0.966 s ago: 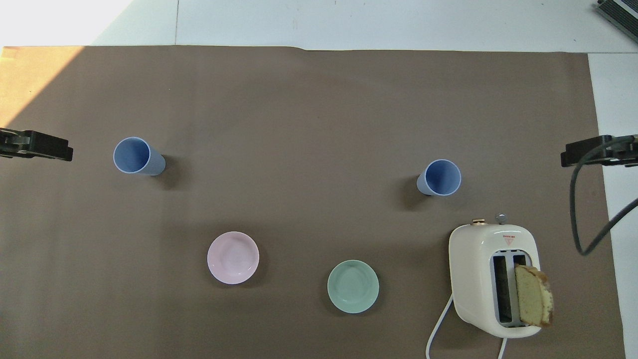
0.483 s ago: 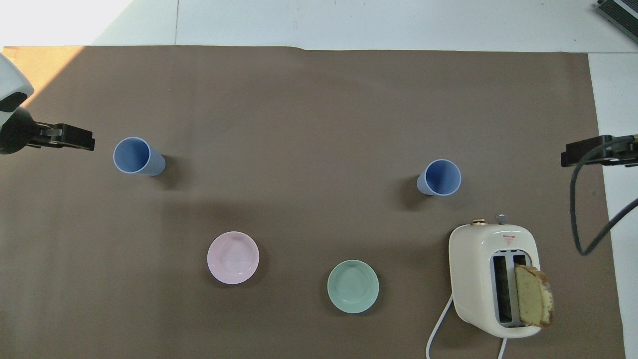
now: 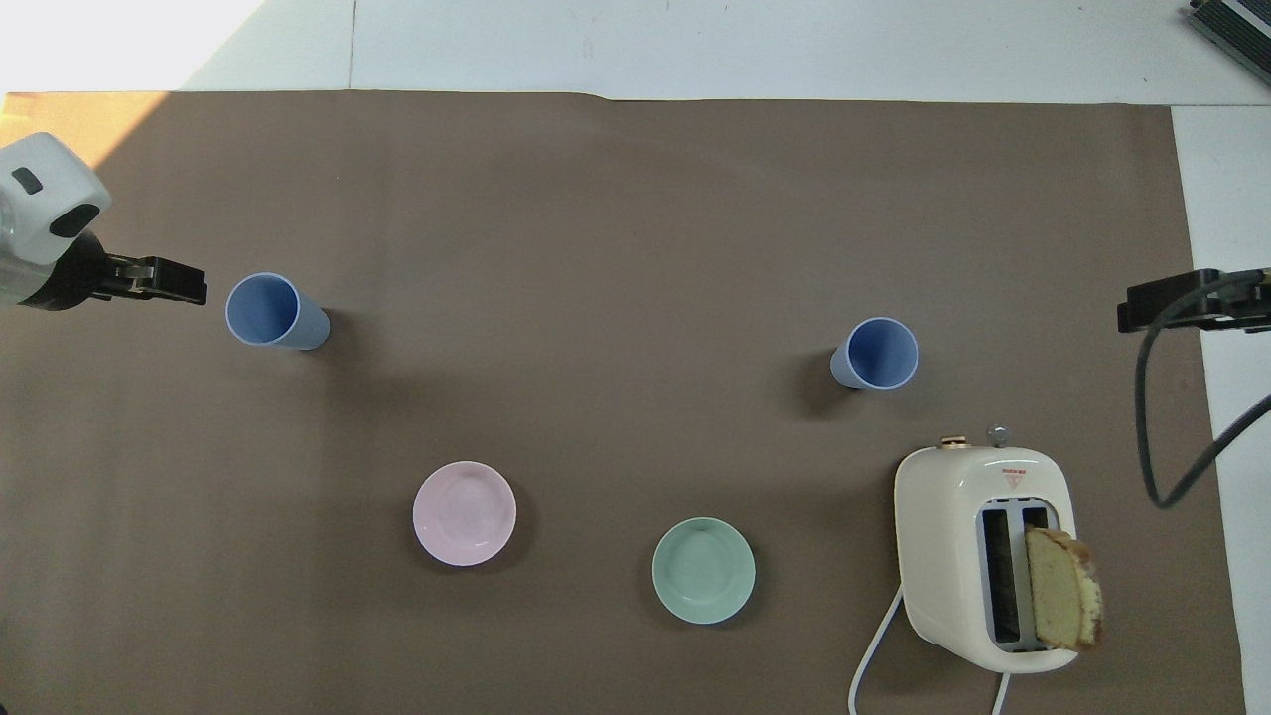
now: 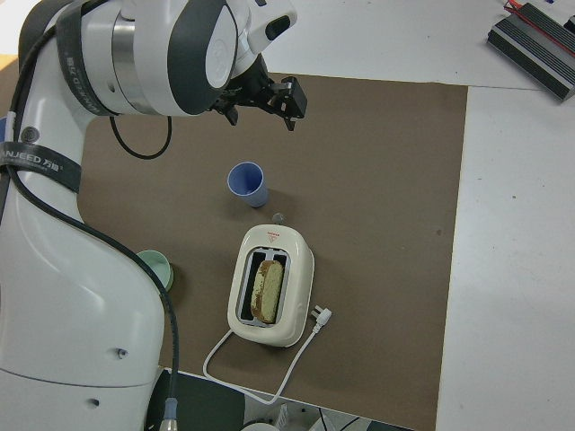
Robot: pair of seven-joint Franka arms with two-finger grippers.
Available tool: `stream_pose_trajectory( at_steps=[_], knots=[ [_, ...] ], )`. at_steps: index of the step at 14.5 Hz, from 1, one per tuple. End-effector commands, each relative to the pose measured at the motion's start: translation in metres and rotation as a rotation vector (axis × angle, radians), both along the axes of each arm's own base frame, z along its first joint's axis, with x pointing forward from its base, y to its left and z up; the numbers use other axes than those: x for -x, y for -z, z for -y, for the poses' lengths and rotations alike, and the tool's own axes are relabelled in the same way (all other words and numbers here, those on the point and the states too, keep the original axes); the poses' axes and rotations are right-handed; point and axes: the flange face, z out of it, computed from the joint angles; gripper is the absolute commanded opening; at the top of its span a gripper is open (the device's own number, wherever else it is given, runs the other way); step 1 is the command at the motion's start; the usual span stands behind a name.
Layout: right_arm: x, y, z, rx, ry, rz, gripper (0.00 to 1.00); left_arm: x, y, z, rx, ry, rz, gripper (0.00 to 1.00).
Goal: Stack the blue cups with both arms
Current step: 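Reach the left gripper toward the blue cup nearest it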
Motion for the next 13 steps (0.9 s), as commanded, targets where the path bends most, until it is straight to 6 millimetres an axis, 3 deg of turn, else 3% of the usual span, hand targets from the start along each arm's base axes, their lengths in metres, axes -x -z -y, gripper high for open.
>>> stream_pose_trajectory(
  at_steps=[1, 6, 9, 13],
  knots=[
    [0.007, -0.001, 0.002, -0.014, -0.016, 0.005, 1.00, -0.008, 0.028, -0.019, 0.016, -0.010, -0.001, 0.94],
    [0.007, -0.001, 0.002, -0.014, -0.016, 0.005, 1.00, -0.019, 0.068, -0.024, 0.047, 0.019, -0.021, 0.80],
    [0.007, -0.001, 0.002, -0.014, -0.016, 0.005, 1.00, -0.017, 0.088, -0.017, 0.068, 0.015, -0.029, 0.61],
    [0.007, -0.001, 0.002, -0.014, -0.016, 0.005, 1.00, -0.005, 0.103, -0.007, 0.089, 0.002, -0.019, 0.59]
  ],
)
